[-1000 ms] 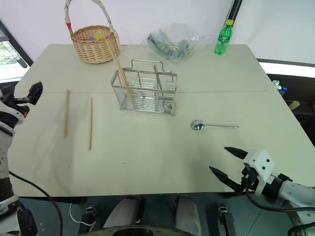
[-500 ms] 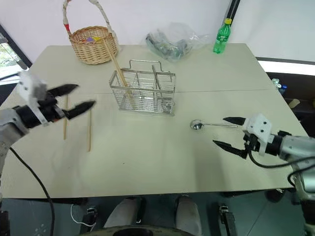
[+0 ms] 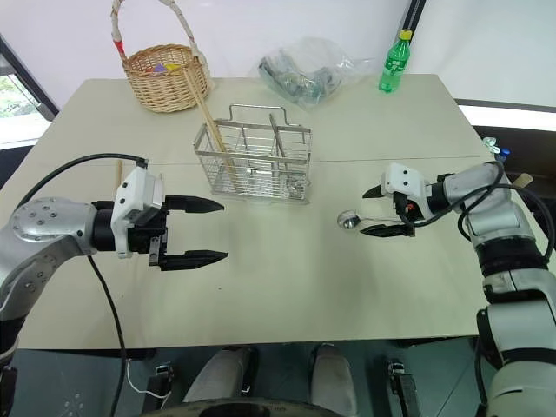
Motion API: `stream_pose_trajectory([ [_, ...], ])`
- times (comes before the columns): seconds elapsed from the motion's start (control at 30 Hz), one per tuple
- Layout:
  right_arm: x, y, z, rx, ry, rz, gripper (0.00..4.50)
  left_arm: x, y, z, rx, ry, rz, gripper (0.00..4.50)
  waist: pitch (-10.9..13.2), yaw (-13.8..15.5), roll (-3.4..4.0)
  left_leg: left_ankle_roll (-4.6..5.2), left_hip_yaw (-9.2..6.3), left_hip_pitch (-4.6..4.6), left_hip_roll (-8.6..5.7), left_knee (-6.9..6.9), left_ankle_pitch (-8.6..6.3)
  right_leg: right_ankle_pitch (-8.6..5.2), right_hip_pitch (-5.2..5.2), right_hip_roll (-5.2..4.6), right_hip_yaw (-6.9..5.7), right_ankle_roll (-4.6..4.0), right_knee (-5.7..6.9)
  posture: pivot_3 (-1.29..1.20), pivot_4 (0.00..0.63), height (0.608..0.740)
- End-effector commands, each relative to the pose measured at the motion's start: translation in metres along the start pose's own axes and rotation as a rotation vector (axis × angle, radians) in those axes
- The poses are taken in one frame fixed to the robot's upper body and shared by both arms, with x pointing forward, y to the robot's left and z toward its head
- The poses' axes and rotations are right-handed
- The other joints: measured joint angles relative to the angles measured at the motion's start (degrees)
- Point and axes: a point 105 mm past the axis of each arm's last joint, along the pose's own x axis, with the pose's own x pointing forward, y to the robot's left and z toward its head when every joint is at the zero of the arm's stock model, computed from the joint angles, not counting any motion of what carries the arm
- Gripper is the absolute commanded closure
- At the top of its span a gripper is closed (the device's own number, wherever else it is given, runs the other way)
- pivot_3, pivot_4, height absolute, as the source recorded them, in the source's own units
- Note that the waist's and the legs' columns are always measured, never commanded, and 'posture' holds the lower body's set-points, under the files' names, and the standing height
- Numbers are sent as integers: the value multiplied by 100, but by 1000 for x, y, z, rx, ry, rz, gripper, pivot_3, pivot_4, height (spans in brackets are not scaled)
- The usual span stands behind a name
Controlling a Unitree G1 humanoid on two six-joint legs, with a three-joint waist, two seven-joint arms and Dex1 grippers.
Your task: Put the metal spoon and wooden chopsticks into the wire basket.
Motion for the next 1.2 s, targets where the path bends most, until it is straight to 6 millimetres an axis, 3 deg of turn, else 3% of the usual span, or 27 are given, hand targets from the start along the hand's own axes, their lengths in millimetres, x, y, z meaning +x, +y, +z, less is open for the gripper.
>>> stream_pose_trajectory([
  [0.03, -2, -10, 1, 26, 46, 8, 0, 1, -3, 10, 42, -11, -11, 31, 1, -21, 1, 0, -1, 0, 0, -1, 0, 1, -1, 1, 0, 1, 0, 0, 150, 674],
  [0.23, 10, -17, -1, 86, 83, 1, 0, -1, -7, 11, 47, -10, -5, 31, 1, -101, 1, -1, 0, 4, -2, 3, 0, 2, 4, 0, 4, 4, 3, 0, 150, 674],
  [0.4, 16, -15, -16, 92, 164, -11, 0, -2, -8, 16, 56, -19, 5, 31, 1, -94, 2, -3, -1, 10, -2, 3, 2, 2, 4, 1, 5, 4, 12, 0, 150, 674],
  [0.53, 18, -15, -19, 99, 174, -20, 1236, -2, -4, 22, 65, -30, 19, 0, 1, -102, 2, -6, 0, 14, -2, 4, 3, 2, 5, 2, 8, 4, 18, 0, 150, 674],
  [0.73, 17, -15, -18, 104, 160, -18, 4358, -2, 2, 27, 72, -38, 32, 0, 1, -105, 1, -10, 0, 19, -2, 6, 6, 2, 4, 6, 15, 5, 30, 0, 150, 674],
  [0.97, 17, -13, -15, 34, 123, -32, 4440, -1, 6, 28, 66, -50, 35, 0, -4, -105, -11, -11, -1, 27, 0, 8, 6, 2, 2, 13, 24, 5, 56, 0, 150, 674],
  [1.03, 13, -10, 5, 20, -6, -7, 4440, -2, 9, 29, 68, -57, 46, 0, -3, -101, -11, -11, -1, 28, 0, 9, 6, 2, 1, 13, 25, 5, 59, 0, 150, 674],
  [1.2, -24, 18, 71, -13, -337, 123, 4440, -7, 18, 35, 83, -67, 83, 0, 6, -95, 1, -11, -4, 22, 2, 9, 6, 2, -7, 13, 28, 6, 64, 0, 150, 674],
])
